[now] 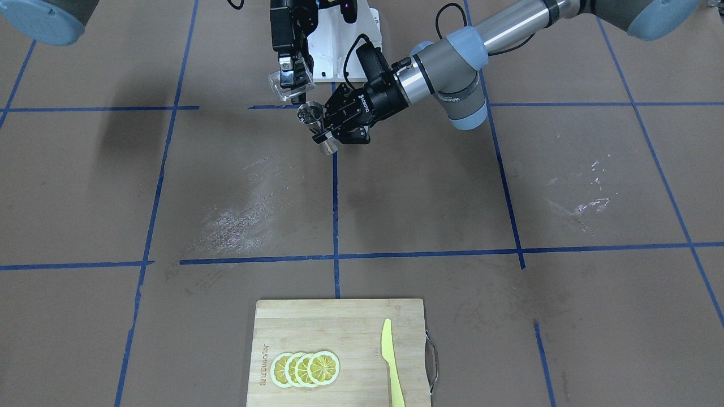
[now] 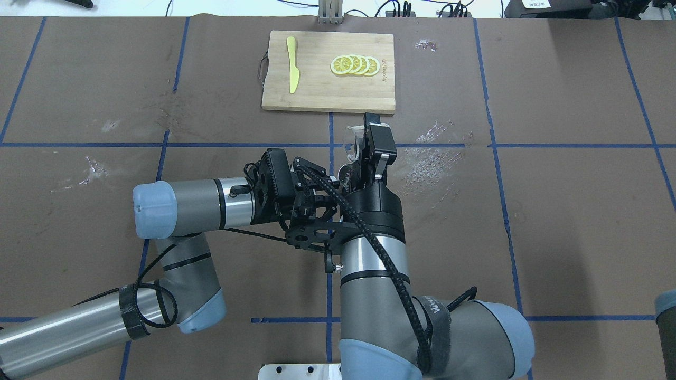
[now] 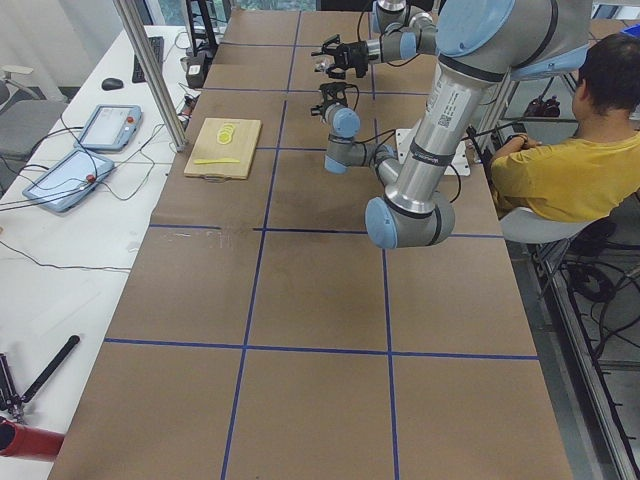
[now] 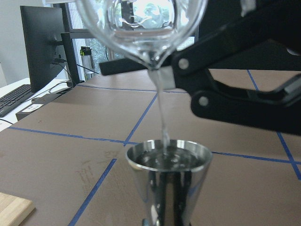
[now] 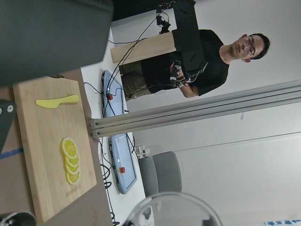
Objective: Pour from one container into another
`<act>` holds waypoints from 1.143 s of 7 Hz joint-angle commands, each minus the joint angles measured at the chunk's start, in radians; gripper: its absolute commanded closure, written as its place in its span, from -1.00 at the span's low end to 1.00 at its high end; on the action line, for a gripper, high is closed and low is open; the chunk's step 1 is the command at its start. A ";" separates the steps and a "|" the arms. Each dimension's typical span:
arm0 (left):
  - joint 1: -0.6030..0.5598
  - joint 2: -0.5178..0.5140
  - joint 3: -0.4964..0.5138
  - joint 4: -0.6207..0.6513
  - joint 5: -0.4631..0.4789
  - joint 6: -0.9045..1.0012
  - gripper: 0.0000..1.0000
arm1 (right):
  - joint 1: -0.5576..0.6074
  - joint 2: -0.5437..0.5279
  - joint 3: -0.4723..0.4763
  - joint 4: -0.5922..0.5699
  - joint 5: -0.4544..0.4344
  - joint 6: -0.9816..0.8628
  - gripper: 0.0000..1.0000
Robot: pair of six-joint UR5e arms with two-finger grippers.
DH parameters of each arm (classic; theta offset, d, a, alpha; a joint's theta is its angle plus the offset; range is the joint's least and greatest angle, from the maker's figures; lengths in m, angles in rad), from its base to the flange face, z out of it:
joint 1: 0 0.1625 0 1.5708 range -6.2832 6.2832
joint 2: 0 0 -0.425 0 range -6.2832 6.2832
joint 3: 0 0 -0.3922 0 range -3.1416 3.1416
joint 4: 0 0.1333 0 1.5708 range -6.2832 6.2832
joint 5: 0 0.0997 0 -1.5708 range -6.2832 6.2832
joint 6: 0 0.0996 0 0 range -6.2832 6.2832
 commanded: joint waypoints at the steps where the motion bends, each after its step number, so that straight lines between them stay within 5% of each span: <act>1: 0.000 0.000 0.000 -0.001 0.000 0.000 1.00 | 0.005 -0.038 0.020 0.215 0.059 0.006 1.00; 3: -0.002 0.000 0.000 -0.003 0.000 0.000 1.00 | 0.008 -0.081 0.026 0.408 0.119 0.007 1.00; 8: -0.012 0.009 -0.017 -0.010 0.000 -0.043 1.00 | 0.023 -0.228 0.027 0.653 0.162 0.166 1.00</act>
